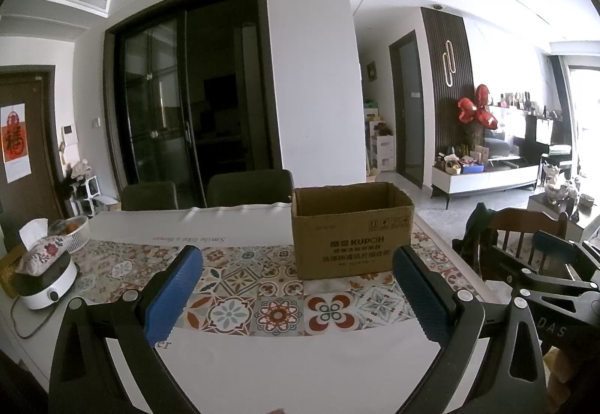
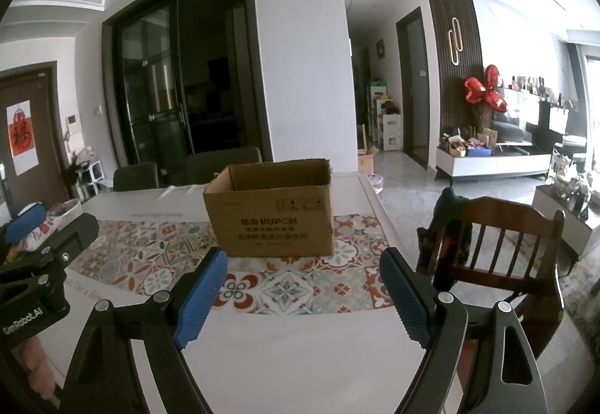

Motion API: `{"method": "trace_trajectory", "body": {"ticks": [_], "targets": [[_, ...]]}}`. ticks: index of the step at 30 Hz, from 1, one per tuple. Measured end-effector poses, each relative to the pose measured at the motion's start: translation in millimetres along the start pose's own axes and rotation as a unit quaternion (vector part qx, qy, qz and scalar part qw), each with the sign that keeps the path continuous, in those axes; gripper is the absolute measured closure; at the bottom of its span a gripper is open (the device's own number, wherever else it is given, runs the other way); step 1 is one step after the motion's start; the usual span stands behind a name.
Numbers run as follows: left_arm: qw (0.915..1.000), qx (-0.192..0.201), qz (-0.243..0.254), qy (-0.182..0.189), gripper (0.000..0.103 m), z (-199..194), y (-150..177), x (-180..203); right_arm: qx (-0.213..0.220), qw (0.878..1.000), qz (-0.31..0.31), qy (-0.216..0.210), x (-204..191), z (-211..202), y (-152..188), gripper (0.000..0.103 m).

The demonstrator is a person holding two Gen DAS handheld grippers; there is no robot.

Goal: Organize snacks

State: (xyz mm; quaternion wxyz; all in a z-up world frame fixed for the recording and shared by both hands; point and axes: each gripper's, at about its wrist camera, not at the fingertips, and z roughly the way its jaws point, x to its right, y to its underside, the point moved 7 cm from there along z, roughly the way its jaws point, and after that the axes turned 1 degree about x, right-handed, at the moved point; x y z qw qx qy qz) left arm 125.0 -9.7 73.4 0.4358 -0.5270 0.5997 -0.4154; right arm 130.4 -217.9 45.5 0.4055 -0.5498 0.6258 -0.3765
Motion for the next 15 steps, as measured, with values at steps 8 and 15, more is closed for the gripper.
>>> {"method": "trace_trajectory", "body": {"ticks": [8,15], "targets": [[1.0000,-0.005,-0.003,0.001,0.000,-1.2,-0.2,-0.4,0.000,1.000,-0.001,0.001,0.2,-0.9,0.3,0.019],[1.0000,-0.002,-0.005,0.000,0.000,-1.8,1.5,-3.4,0.000,1.000,-0.001,0.000,0.2,-2.4,1.9,0.019]]}}
